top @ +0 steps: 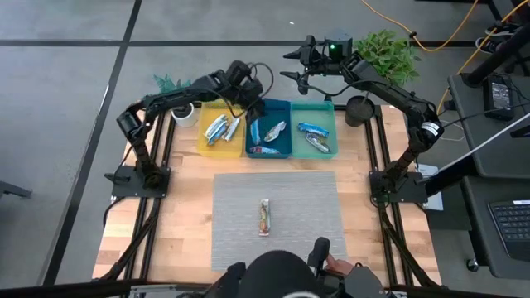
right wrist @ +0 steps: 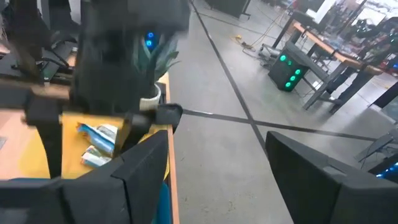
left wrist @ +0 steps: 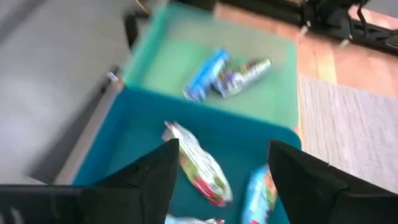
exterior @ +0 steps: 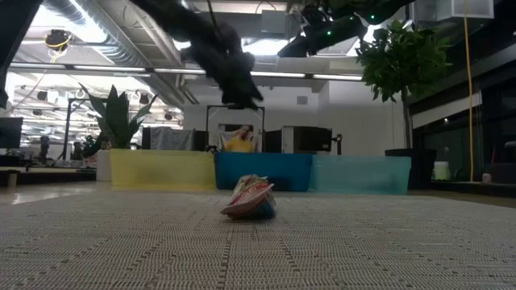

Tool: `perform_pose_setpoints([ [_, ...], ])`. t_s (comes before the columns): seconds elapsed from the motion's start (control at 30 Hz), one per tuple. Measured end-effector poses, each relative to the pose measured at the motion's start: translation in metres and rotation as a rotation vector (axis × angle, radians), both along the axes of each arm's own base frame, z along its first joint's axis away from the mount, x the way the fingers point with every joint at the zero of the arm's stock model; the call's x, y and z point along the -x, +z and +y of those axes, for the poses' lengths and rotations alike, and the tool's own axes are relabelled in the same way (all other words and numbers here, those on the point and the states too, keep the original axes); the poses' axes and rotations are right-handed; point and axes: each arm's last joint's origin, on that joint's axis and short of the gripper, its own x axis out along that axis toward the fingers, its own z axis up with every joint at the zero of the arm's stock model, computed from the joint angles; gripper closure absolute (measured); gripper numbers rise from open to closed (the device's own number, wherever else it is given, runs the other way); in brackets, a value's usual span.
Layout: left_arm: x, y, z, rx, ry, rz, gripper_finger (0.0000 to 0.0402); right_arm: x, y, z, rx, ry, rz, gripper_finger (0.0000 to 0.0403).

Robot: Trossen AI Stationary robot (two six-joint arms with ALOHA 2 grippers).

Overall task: Pick and place Granola Bars by type
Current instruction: Put the red granola bar into the blue bin

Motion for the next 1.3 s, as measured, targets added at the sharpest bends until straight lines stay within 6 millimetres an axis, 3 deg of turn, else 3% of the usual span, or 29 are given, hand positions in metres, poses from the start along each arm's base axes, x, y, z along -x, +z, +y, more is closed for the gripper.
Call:
perform_pose_setpoints([
  [0.13,0.008,0.047,-0.005,-0.149,0.009,-0.016,0.0156,0.000,0.006,0.005,0.018,0.014,-0.015,0.0131],
  [0.27,0.023,0.082,-0.019,-0.270,-0.020,0.026,0.0157,0.003,0.016,0.018,0.076,0.051,-0.004,0.0131],
  [0.47,0.048,0.105,-0.056,-0.393,-0.200,0.137,0.0169,0.008,0.027,0.047,0.101,0.119,0.042,0.0131],
  [0.7,0.061,0.106,-0.098,-0.371,-0.404,0.276,0.0183,0.007,0.037,0.099,0.056,0.220,0.110,0.0131],
  [0.87,0.053,0.102,-0.134,-0.354,-0.563,0.319,0.0190,0.001,0.044,0.148,0.082,0.217,0.163,0.0131],
  [1.0,0.039,0.097,-0.166,-0.401,-0.718,0.303,0.0197,-0.003,0.050,0.181,-0.009,0.208,0.146,0.0131],
  [1.13,0.027,0.081,-0.193,-0.444,-0.833,0.268,0.0203,-0.005,0.048,0.204,-0.178,0.187,0.153,0.0131],
  [1.3,0.017,0.044,-0.223,-0.438,-0.931,0.267,0.0202,-0.007,0.043,0.237,-0.270,0.188,0.208,0.0131],
])
